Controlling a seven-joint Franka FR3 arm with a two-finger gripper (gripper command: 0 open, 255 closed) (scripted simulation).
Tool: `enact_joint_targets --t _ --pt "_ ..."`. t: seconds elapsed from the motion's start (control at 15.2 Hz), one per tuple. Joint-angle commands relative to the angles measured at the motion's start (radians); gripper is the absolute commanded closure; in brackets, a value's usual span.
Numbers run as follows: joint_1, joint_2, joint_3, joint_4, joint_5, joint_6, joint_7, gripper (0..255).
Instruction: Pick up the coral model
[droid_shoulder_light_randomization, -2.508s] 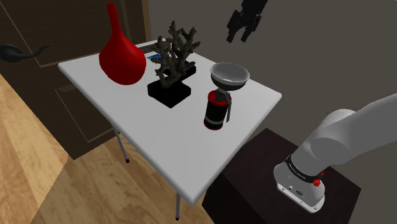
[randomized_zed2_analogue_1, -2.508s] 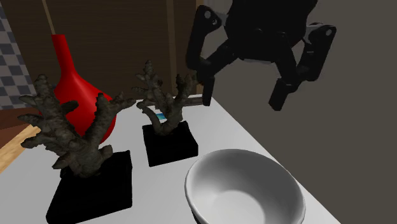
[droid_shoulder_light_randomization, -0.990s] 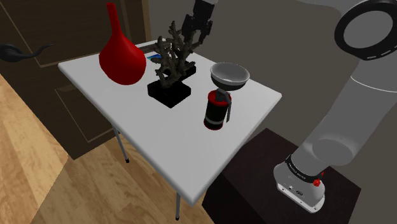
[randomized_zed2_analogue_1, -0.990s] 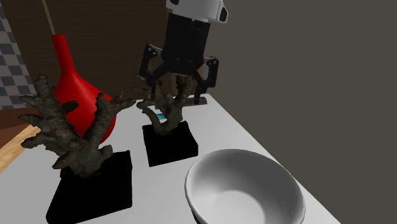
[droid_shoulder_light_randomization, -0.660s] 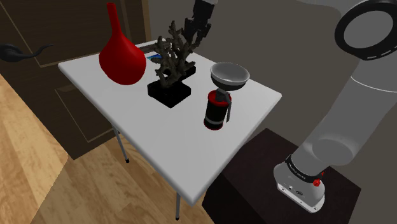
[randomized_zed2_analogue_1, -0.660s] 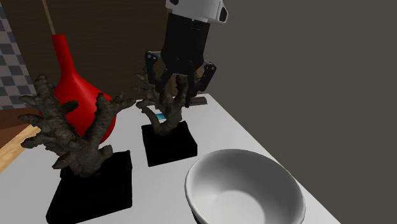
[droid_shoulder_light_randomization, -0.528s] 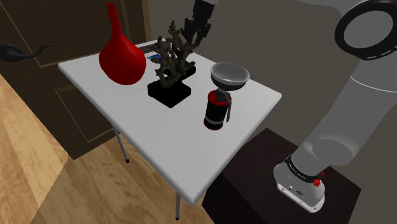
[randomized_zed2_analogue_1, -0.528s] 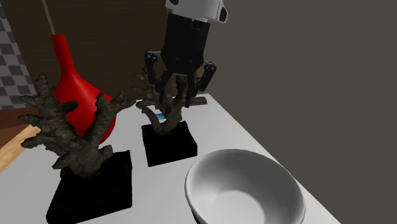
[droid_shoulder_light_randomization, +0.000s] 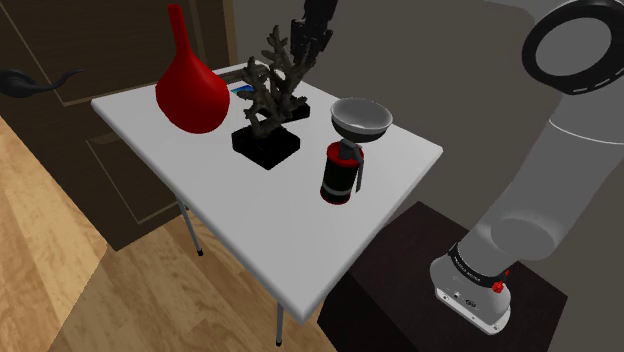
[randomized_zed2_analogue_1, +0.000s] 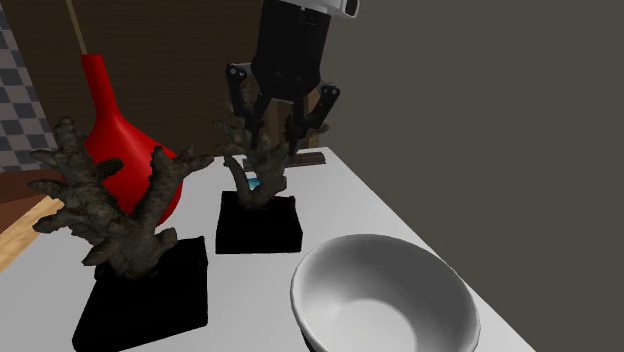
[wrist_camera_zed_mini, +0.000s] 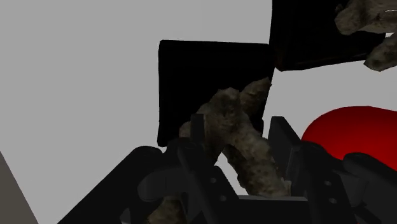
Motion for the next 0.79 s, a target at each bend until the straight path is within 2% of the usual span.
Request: enact_joint_targets --t 0.0,0.59,0.73 --pt "-0.001 0.008 0.000 0.037 -0.001 -0.028 0.005 255" --pt "-0.002 0.068 0.000 0.245 -0.004 -0.174 0.032 255" --pt "-0.002 0.069 0.000 0.249 -0.004 -0.176 0.033 255"
